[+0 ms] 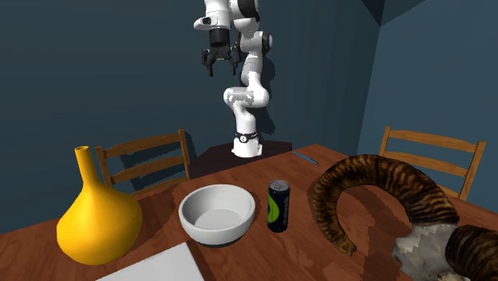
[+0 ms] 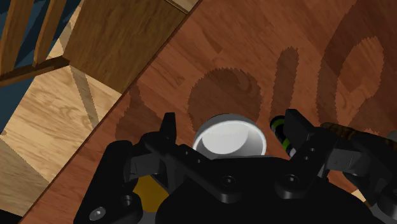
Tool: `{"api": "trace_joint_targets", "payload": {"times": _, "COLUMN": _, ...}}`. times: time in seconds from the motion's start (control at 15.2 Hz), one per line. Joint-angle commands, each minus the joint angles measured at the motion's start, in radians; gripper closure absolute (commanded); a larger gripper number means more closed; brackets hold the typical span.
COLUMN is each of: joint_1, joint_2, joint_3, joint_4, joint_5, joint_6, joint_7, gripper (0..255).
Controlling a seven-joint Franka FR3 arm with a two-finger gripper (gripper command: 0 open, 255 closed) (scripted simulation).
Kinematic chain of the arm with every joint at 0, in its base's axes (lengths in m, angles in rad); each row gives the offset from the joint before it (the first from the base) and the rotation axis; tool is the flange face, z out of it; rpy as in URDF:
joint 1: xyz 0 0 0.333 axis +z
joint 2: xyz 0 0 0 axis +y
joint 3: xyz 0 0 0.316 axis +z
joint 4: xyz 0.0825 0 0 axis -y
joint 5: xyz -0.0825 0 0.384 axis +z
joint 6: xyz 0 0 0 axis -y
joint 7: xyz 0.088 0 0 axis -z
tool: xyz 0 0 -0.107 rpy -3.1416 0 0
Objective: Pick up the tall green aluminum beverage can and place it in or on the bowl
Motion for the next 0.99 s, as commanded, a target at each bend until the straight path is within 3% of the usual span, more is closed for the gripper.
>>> {"api": "trace_joint_targets", "payload": {"times": 0.0, "joint_1": 0.000, "joint_2": 0.000, "joint_3": 0.000, "joint_4": 0.000, "joint_5": 0.000, "joint_6": 0.000, "joint_7": 0.000, "gripper": 0}}
{"api": "trace_joint_targets", "payload": {"times": 0.92, "joint_1": 0.053, "joint_2": 0.388, "joint_3": 0.185, "joint_4": 0.061, "joint_5": 0.035, "joint_6": 0.301, "joint_7": 0.189, "gripper": 0}}
